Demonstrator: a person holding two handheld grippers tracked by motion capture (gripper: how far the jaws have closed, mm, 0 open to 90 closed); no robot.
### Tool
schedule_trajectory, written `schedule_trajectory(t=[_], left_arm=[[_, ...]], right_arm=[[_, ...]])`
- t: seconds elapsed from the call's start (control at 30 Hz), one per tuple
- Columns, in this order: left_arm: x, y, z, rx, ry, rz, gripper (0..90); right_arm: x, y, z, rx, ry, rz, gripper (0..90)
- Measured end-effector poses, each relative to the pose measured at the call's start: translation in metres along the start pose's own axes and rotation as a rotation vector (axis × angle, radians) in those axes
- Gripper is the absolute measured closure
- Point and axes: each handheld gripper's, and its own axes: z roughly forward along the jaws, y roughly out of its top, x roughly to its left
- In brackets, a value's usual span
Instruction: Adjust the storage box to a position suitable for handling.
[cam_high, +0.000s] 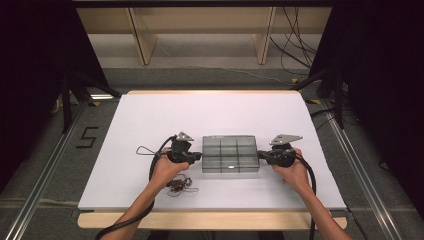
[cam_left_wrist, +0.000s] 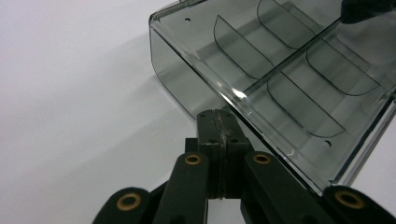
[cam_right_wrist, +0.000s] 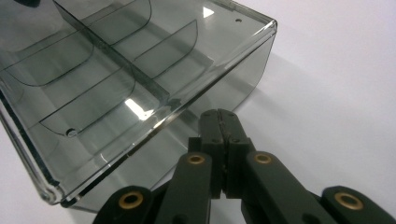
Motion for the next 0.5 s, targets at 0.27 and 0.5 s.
schedule_trajectory(t=[0.27,0.5], left_arm=[[0.006,-0.005,-0.006,0.002,0.001,0.001,88.9],[0.01,-0.01,-0.011,-0.007,0.013,-0.014,88.9]], right_arm=[[0.006,0.003,0.004,0.007,0.013,-0.011,90.0],[0.01,0.007,0.009,0.001,0.029,-0.016,90.0]])
